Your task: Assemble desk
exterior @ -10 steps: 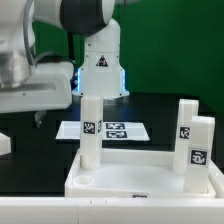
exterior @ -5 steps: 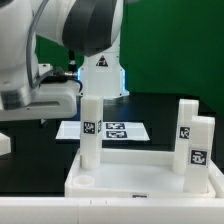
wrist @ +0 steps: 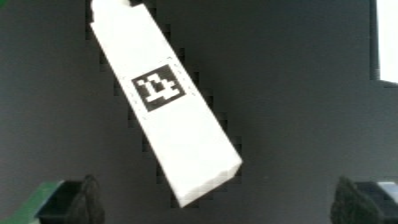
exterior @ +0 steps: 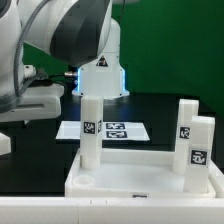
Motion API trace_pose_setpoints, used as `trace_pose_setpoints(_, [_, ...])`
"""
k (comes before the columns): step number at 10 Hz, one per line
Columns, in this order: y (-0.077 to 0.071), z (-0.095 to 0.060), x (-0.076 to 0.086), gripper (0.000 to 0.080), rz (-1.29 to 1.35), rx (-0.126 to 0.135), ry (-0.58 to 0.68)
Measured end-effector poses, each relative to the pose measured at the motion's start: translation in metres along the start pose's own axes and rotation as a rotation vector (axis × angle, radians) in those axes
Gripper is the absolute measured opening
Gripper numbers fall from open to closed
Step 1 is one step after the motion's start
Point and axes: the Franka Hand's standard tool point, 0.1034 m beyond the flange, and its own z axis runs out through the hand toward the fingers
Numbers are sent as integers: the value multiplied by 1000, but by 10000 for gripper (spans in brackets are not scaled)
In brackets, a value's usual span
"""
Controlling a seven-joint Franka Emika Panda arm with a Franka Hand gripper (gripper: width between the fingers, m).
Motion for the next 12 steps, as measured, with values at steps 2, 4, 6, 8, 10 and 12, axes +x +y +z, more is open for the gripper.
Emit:
trace_pose_setpoints(2, [1, 0, 0, 649, 1, 1, 0])
trace_pose_setpoints(4, [5, 9, -1, 649, 9, 19, -47])
trace_pose_setpoints(6, [9, 17, 2, 649, 5, 15, -173])
trace_pose_setpoints(8, [8, 17, 5, 649, 27, 7, -173])
trace_pose_setpoints(10, [8, 21, 5, 649, 49, 8, -182])
trace_pose_setpoints(12, [1, 43, 9, 649, 86, 10, -230])
